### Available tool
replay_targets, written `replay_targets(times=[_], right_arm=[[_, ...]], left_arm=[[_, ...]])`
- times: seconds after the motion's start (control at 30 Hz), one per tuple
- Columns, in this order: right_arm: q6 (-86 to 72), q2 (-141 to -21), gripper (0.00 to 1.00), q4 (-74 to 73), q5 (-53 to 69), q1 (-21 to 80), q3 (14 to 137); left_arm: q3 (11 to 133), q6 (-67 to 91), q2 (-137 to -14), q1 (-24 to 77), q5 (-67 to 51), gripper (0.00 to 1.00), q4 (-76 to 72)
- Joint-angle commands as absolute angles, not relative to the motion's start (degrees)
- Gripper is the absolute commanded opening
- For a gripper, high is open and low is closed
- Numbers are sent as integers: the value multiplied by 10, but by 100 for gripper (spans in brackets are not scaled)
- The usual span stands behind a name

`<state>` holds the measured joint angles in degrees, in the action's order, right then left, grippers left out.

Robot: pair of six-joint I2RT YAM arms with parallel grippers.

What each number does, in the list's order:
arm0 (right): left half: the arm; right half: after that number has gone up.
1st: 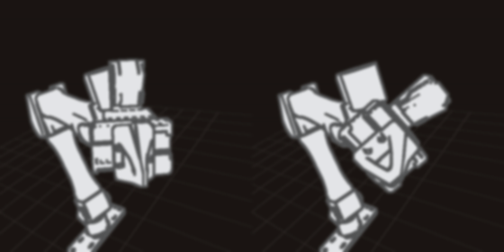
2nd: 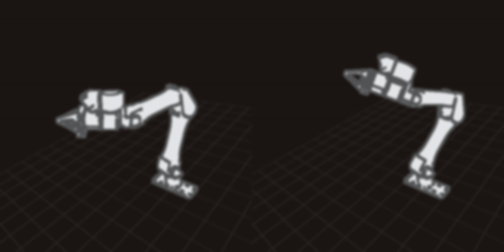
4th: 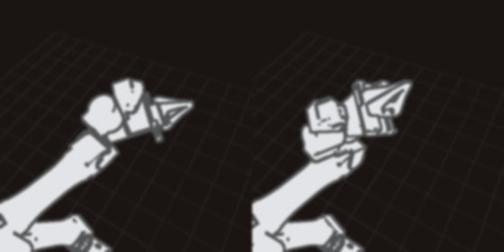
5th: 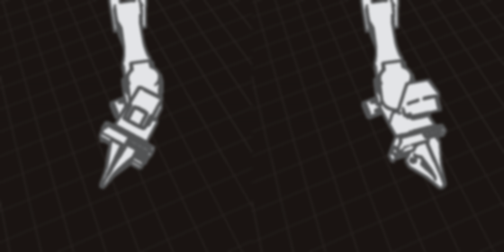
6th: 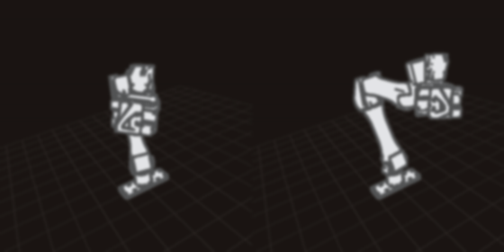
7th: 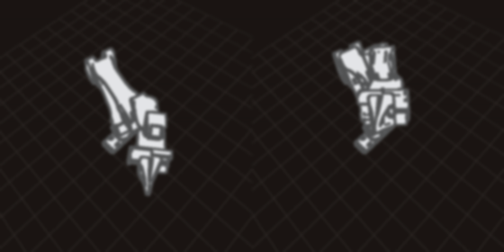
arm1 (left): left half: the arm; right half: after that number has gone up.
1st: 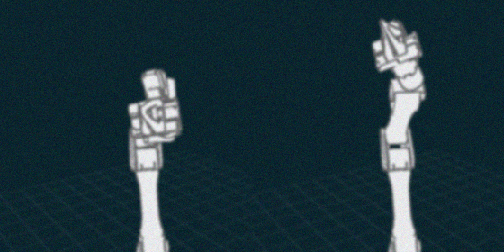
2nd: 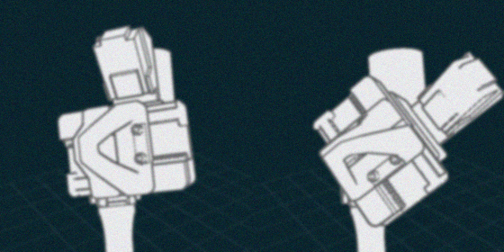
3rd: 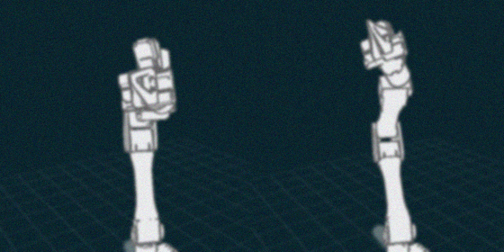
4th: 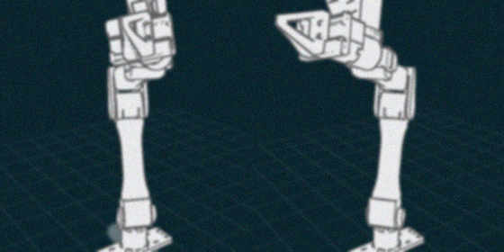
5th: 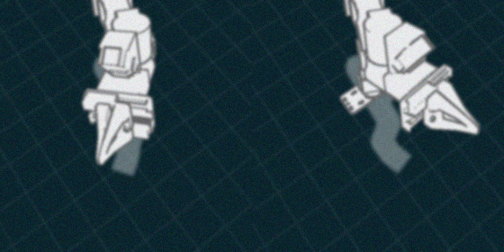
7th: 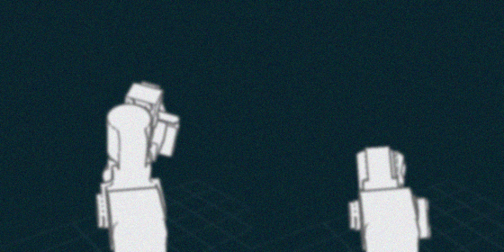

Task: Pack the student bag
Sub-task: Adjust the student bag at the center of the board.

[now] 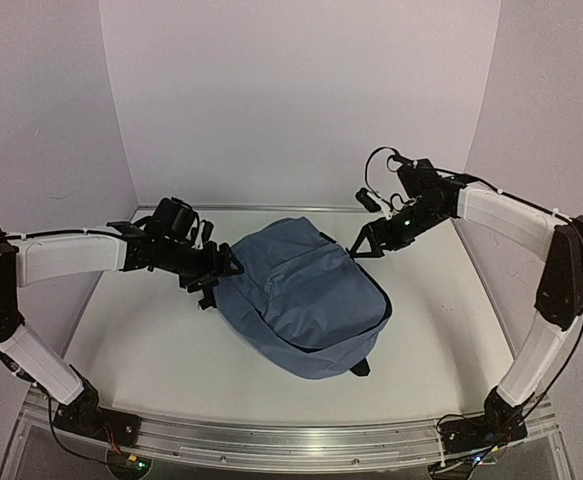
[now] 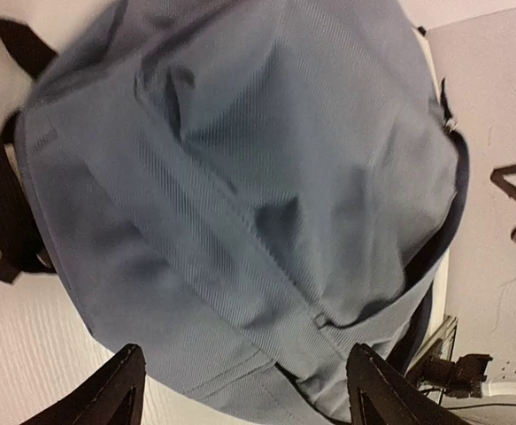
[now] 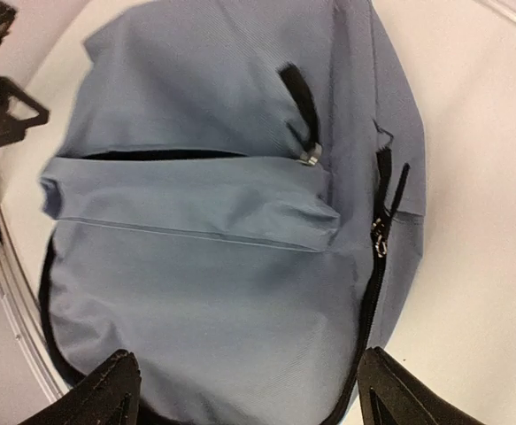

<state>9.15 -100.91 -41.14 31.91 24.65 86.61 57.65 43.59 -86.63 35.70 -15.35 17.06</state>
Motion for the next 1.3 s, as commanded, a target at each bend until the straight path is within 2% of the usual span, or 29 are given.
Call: replay_targets(times=[0.0,0.07,0.13,0.2,0.33,0.5,0.8,0.83,0.97,1.07,1.13,1.2,1.27], right_arm=[[95,-1089,84,-428,303,249,876],[83,-1112,82,-429,327,249,876],[76,-1122,80,-429,356,249,868],[71,-1124,75,-428,392,249,851],[51,-1110,43,-428,465,253,836],[34,-1058,2,-425,473,262,830],[16,-1008,0,-428,367,293,939],[18,-1014,0,-429,358,310,931],[45,-1058,0,-426,285,375,876],[55,-1122,0,-426,234,386,852],[68,-1148,1,-425,214,385,841],[67,-1150,10,-423,225,385,834],[57,-1138,20,-423,248,383,835]], left_arm=[[521,505,-859,372,-165,80,94],[506,518,-873,372,-180,81,52],[501,520,-899,372,-206,86,5],[511,518,-939,368,-229,88,-36],[577,499,-1031,366,-272,82,-71],[661,476,-1094,361,-287,62,-64],[681,467,-1081,315,-307,2,-79],[667,475,-1069,304,-308,1,-92],[606,499,-1035,260,-309,0,-129],[578,495,-1023,240,-316,0,-132],[577,476,-1009,246,-318,20,-107],[567,462,-987,254,-307,41,-87],[553,455,-955,258,-295,55,-75]])
